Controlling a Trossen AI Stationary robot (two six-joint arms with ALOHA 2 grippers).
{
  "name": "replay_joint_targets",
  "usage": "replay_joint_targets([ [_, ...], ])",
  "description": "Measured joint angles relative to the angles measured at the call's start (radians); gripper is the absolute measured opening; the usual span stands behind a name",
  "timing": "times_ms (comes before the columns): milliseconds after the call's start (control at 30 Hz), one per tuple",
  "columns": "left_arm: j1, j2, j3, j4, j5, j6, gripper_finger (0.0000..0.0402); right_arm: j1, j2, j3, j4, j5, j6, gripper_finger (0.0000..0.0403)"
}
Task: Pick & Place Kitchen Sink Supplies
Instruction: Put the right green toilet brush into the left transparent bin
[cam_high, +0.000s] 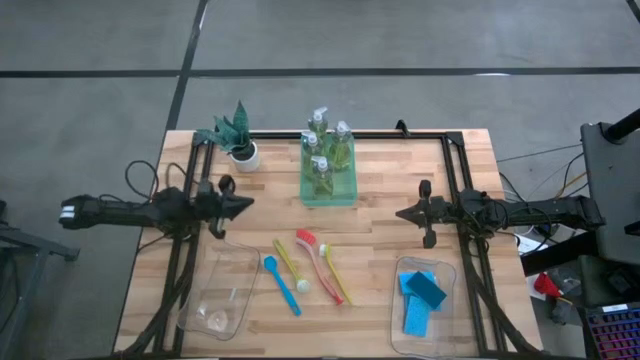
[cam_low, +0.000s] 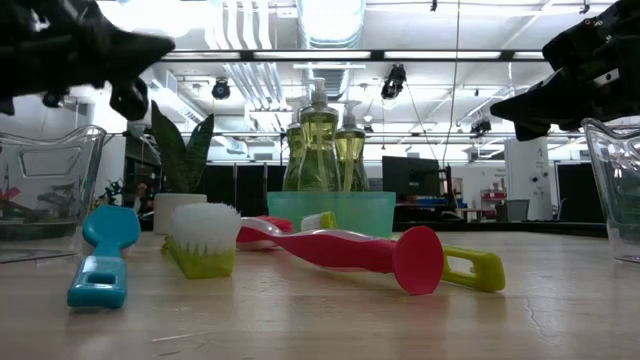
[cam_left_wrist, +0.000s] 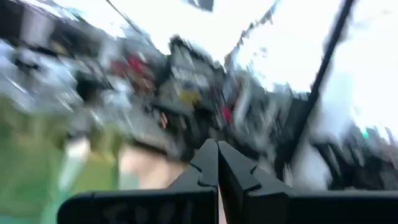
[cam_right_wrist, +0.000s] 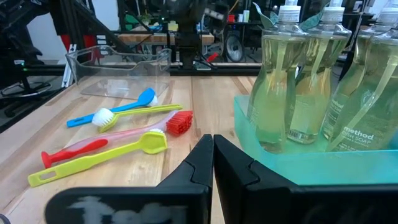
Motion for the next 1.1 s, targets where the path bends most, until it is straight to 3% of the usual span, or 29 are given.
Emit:
replay_joint_targets([
  [100, 0.0, 0.0, 0.016, 0.04, -0.06, -0.01, 0.0, 0.0, 0.0, 0.0, 0.0, -0.002, 0.0, 0.0009],
  [267, -0.001, 0.056, 0.093, -0.033, -0.06, 0.011, 0.0024, 0.0, 0.0, 0.0, 0.0, -0.002, 0.0, 0.0008],
  [500, -0.002, 0.217, 0.201, -0.099, -0.047, 0.0, 0.0147, 0.0, 0.0, 0.0, 0.0, -0.002, 0.0, 0.0009],
  [667, -0.003, 0.327, 0.301, -0.105, 0.03, -0.03, 0.0218, 0.0, -0.001, 0.0, 0.0, -0.001, 0.0, 0.0008],
  [833, -0.054, 0.45, 0.43, -0.139, 0.095, 0.042, 0.0223, 0.0, -0.001, 0.0, 0.0, 0.0, 0.0, 0.0008],
  [1100, -0.175, 0.694, 0.665, -0.29, 0.039, 0.285, 0.0209, 0.0, 0.0, 0.001, 0.0, 0.001, 0.0, 0.0008],
])
